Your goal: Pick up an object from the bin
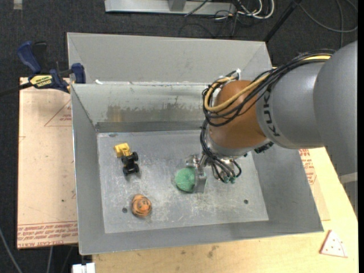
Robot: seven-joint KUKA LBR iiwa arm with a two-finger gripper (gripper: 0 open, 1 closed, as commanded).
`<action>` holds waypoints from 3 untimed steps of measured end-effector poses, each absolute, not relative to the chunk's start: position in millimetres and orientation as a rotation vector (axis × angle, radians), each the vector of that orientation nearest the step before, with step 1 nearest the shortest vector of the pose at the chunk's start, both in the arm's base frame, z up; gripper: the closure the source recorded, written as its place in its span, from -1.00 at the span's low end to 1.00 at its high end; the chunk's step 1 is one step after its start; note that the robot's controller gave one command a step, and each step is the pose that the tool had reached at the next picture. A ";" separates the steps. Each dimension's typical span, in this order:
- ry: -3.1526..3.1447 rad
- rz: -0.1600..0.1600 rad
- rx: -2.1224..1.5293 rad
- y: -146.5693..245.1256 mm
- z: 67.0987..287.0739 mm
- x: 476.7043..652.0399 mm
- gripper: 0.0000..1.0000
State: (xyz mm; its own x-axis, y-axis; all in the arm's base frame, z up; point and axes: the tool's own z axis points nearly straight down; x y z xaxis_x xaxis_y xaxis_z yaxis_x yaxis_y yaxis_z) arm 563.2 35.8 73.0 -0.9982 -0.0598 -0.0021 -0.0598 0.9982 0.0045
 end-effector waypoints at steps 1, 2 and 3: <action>3.136 0.002 -0.154 49.1 155.1 538.0 1.00; 3.136 0.002 -0.153 49.0 155.1 538.0 1.00; 3.132 0.002 -0.195 73.8 259.0 546.5 1.00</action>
Offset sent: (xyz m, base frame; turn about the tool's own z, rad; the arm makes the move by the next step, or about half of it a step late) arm 0.0000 0.0000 0.0000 0.0000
